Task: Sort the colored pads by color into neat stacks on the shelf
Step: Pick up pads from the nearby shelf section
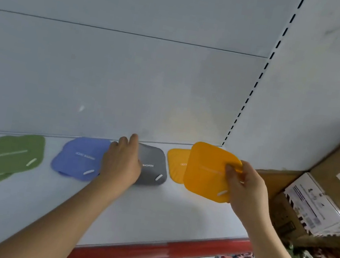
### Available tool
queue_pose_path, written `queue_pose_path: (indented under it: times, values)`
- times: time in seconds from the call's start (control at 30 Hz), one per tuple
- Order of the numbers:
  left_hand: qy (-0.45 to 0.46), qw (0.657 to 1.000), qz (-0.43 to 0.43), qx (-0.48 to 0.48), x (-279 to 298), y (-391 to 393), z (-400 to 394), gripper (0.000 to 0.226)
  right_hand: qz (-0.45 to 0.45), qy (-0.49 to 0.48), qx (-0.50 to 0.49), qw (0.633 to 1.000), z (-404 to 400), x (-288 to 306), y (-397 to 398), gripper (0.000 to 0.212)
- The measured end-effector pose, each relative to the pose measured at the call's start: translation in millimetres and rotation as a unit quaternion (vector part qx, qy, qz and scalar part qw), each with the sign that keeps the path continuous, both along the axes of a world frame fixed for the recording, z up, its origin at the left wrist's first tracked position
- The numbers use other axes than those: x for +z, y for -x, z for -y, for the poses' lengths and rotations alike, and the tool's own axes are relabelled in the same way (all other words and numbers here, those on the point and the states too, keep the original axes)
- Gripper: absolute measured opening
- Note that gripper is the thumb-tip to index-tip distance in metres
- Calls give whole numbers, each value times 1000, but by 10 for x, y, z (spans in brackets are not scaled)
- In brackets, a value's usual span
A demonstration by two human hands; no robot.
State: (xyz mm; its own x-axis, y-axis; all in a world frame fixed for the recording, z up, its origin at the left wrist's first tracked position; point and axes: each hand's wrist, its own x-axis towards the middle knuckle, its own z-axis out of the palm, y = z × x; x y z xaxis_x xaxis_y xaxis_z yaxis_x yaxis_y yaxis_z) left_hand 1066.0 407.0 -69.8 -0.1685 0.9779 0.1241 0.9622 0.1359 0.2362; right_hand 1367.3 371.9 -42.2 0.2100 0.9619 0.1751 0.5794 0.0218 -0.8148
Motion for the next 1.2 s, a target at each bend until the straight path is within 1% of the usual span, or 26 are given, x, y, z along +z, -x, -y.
queue_pose_path:
  times: [0.07,0.1,0.23,0.33,0.4,0.47,0.5,0.57,0.67,0.8,0.87,1.0,1.07,1.2]
  values:
    - [-3,998,-65,5,-32,45,2,36,14,5,11,1000,-117,1,8,12]
    - [-17,997,-77,0,-49,56,-12,34,16,5,15,1000,-181,7,6,12]
    - [-83,991,-80,-65,-108,68,-61,40,-2,19,39,999,-508,-72,0,13]
    - [-91,989,-67,-97,-152,50,34,44,-8,63,94,994,-747,-218,1,12]
    - [-94,988,-71,-102,-145,28,86,45,36,81,126,988,-917,-315,-8,10]
    - [-90,988,-76,-98,-111,-17,101,48,126,83,149,977,-1072,-391,-27,11]
    - [-85,989,-75,-90,-90,-52,109,50,169,78,157,970,-1135,-412,-33,12]
    - [-78,992,-73,-72,-52,-146,146,53,223,68,172,957,-1217,-433,-41,23]
    - [-76,993,-75,-52,-5,-270,210,55,249,54,188,948,-1237,-450,-22,44]
    - [-71,994,-76,-23,37,-372,271,56,313,3,209,927,-1199,-445,-56,61]
    - [-68,994,-80,-10,41,-411,301,57,332,-33,204,920,-1185,-424,-71,62]
    - [-61,993,-99,22,54,-390,424,61,331,-112,216,912,-1029,-379,60,55]
    - [-52,992,-106,39,47,-346,550,65,330,-133,239,903,-892,-382,176,53]
    - [-40,988,-128,75,65,-58,841,71,336,-147,275,889,-544,-332,584,61]
